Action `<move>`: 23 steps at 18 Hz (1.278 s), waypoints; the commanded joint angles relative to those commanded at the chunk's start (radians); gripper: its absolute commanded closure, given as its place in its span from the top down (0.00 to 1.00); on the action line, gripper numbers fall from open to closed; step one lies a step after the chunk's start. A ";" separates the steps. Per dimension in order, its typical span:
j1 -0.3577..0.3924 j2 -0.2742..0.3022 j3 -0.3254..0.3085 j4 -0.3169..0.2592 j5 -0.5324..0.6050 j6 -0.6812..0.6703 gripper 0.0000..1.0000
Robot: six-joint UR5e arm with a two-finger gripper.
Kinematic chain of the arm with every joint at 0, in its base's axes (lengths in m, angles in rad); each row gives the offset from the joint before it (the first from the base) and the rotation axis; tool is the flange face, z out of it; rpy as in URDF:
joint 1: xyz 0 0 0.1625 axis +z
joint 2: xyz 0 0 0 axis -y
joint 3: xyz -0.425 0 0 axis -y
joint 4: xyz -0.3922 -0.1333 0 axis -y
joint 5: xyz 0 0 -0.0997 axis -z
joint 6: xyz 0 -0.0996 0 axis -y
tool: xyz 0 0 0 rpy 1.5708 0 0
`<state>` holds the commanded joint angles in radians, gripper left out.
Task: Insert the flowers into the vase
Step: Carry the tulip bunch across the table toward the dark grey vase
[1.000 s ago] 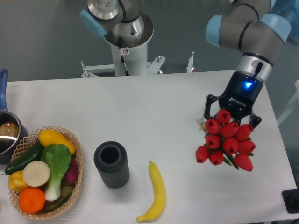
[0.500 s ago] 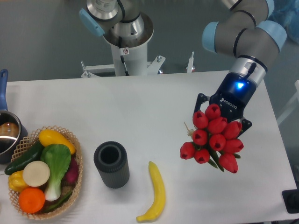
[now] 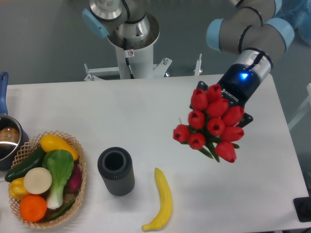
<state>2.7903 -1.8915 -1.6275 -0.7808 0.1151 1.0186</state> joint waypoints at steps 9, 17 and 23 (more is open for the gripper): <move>-0.066 0.003 0.005 0.000 0.002 0.005 0.56; -0.112 -0.011 0.008 0.000 -0.002 0.005 0.56; -0.129 -0.014 0.009 0.000 -0.003 0.006 0.56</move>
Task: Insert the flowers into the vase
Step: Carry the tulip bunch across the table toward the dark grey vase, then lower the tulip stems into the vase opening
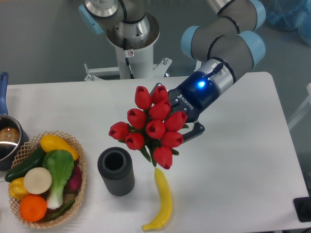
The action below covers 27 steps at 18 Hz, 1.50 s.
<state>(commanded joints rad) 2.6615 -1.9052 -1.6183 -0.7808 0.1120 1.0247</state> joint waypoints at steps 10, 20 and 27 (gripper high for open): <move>-0.008 0.002 0.018 0.000 -0.109 0.000 0.56; -0.071 -0.054 0.049 0.000 -0.155 0.037 0.56; -0.083 -0.080 0.064 0.000 -0.156 0.040 0.56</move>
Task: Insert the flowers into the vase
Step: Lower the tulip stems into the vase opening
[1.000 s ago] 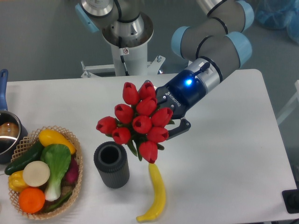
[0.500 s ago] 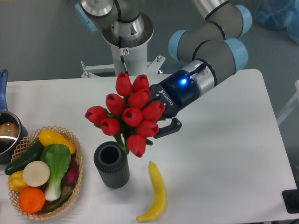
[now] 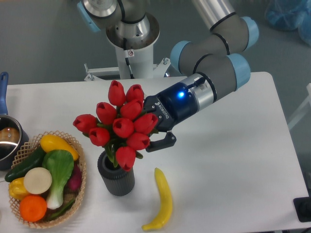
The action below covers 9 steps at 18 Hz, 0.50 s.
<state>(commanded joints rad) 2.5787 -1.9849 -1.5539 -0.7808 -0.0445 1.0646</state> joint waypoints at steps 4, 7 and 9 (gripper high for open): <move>-0.014 -0.011 0.003 0.000 0.000 0.018 0.56; -0.020 -0.017 0.009 0.000 0.000 0.018 0.56; -0.025 -0.018 0.012 0.000 -0.002 0.018 0.55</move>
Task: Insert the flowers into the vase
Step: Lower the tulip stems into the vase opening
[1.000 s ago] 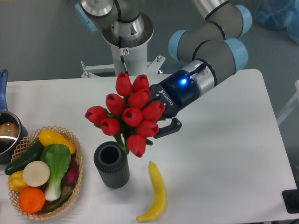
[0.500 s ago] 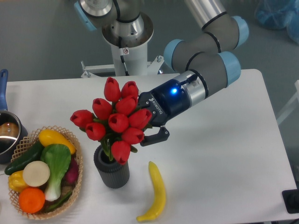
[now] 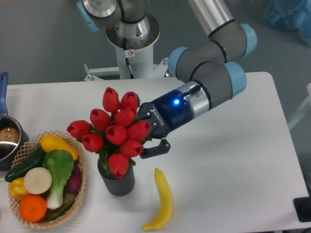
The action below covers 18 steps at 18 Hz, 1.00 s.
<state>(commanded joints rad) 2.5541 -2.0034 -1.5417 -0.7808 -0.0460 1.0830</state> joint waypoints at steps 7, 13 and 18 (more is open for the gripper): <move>-0.011 -0.018 0.005 0.000 0.002 0.000 0.55; -0.011 -0.026 -0.005 0.000 0.002 0.005 0.55; -0.011 -0.028 -0.040 0.000 0.003 0.032 0.55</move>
<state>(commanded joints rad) 2.5433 -2.0310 -1.5814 -0.7808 -0.0430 1.1151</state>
